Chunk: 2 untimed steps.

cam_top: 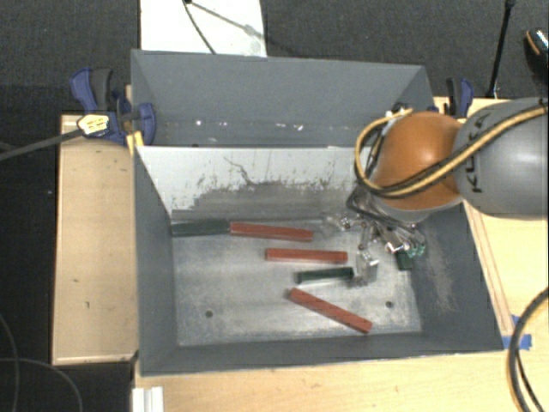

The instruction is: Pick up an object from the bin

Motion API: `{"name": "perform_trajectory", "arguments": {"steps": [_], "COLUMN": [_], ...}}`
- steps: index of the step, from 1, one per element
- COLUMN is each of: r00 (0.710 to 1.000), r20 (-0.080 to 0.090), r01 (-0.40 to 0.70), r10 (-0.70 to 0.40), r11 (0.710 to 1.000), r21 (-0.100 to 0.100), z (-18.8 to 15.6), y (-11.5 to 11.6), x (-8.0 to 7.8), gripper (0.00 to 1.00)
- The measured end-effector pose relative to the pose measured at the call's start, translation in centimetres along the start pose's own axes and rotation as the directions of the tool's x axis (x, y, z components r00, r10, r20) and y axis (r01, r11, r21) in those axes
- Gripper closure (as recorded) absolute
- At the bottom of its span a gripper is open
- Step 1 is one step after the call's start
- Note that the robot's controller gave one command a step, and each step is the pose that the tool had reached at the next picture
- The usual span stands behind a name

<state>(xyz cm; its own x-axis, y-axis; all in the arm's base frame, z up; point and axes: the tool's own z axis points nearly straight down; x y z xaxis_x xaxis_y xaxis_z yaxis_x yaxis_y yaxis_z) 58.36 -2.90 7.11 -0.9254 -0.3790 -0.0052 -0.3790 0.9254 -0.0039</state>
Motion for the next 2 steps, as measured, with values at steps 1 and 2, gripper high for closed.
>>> {"name": "perform_trajectory", "arguments": {"steps": [1, 2], "r00": [1.000, 0.999], "r20": [-0.001, 0.005], "r01": [-0.003, 0.038], "r10": [0.003, -0.038], "r11": [1.000, 0.999], "r21": [-0.004, 0.001], "z": [0.0, -13.4], "y": [0.3, -0.9], "x": [-0.1, -0.8], "gripper": [1.00, 1.00]}}
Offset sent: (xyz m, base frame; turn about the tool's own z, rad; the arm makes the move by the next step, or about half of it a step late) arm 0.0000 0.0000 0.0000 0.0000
